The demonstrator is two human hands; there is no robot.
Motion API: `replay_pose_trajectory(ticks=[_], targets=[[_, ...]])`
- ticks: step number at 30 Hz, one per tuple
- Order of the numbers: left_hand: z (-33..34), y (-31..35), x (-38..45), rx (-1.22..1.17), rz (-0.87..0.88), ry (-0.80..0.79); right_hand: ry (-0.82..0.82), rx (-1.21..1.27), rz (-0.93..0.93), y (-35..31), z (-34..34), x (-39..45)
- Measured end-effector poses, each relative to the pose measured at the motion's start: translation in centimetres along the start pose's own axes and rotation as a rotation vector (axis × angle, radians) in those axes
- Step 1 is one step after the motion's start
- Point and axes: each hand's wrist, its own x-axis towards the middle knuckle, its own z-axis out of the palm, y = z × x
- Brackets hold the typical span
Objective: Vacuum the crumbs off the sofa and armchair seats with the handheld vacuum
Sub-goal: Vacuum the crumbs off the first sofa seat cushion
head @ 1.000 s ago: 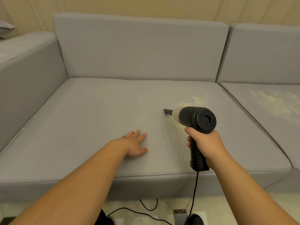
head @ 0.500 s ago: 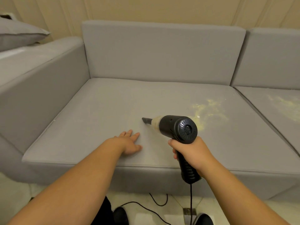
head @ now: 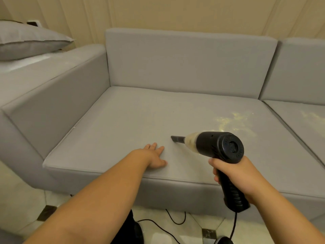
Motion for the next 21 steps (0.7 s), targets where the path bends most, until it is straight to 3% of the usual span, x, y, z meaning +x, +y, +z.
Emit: replay_pose_trajectory(ticks=[14, 21], targets=[[-0.1, -3.4, 1.4, -0.021, -0.039, 0.072, -0.174, -0.057, -0.081, -2.6, 6.5, 6.9], [-0.3, -4.9, 2.4, -0.005, -0.022, 0.081, -0.171, -0.058, -0.064, -2.8, 8.1, 10.2]])
